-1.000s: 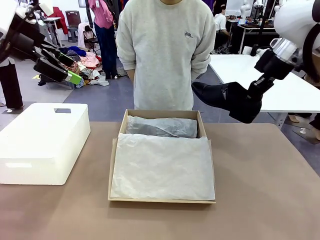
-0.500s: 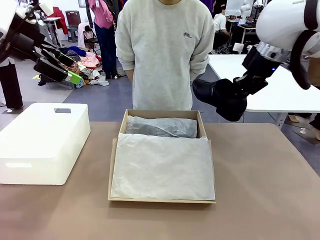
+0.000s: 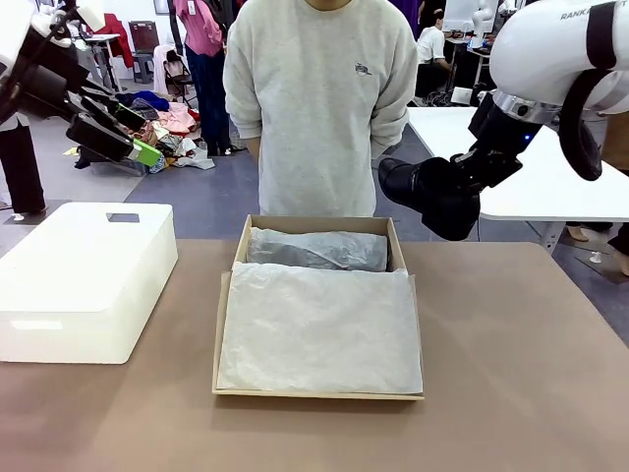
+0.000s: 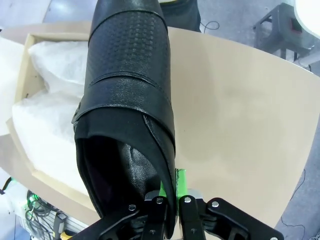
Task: Pack the shoes into the box.
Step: Place the other shoe of the Shoes into the Shoes Box.
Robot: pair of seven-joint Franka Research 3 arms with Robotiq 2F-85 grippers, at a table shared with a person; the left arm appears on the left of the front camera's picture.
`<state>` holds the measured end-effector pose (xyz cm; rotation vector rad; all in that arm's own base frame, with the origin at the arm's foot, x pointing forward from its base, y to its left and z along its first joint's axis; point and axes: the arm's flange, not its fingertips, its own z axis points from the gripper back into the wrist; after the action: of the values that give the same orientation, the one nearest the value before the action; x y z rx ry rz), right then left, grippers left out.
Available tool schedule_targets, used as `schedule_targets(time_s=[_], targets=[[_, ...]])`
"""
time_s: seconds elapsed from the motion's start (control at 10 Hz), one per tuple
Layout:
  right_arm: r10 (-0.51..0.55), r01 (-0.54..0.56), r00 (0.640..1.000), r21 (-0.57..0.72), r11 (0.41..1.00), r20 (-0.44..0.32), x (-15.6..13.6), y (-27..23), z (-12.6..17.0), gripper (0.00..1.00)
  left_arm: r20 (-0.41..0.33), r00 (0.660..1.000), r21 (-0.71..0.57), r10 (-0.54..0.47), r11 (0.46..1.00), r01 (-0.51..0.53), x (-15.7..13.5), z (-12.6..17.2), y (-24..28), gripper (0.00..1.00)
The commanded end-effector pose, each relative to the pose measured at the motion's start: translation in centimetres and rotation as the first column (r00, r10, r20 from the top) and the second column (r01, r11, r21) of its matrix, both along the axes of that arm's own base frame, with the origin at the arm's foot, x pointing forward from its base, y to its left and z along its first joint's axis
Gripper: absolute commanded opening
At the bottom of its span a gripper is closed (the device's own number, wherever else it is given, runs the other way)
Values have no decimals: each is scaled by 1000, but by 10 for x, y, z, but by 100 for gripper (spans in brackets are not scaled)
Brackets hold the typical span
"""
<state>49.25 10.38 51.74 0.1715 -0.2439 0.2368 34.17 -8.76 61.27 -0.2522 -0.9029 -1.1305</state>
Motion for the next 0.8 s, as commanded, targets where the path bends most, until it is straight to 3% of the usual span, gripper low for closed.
schedule_targets(time_s=[0.0, 0.1, 0.2, 0.4, 0.7], targets=[[25, -25, 1000, 18, 1000, 12, -1, -1, 4, 0, 4, 1000, -4, -19, 1000, 19, 0, -1, 2, 100], [0, 0, 1000, 0, 1000, 0, 0, 0, 0, 0, 4, 1000, -4, -19, 1000, 19, 0, -1, 2, 100], [-101, 101, 994, -4, 995, 35, -5, 11, 5, 0, 4, 1000, -4, -19, 1000, 19, 0, -1, 2, 100], [-337, 337, 938, 13, 942, 76, -23, 47, 20, 0, 4, 1000, -4, -19, 1000, 19, 0, -1, 2, 100], [-554, 554, 832, 3, 833, 28, -43, 102, 22, 0, 4, 1000, -4, -19, 1000, 19, 0, -1, 2, 100]])
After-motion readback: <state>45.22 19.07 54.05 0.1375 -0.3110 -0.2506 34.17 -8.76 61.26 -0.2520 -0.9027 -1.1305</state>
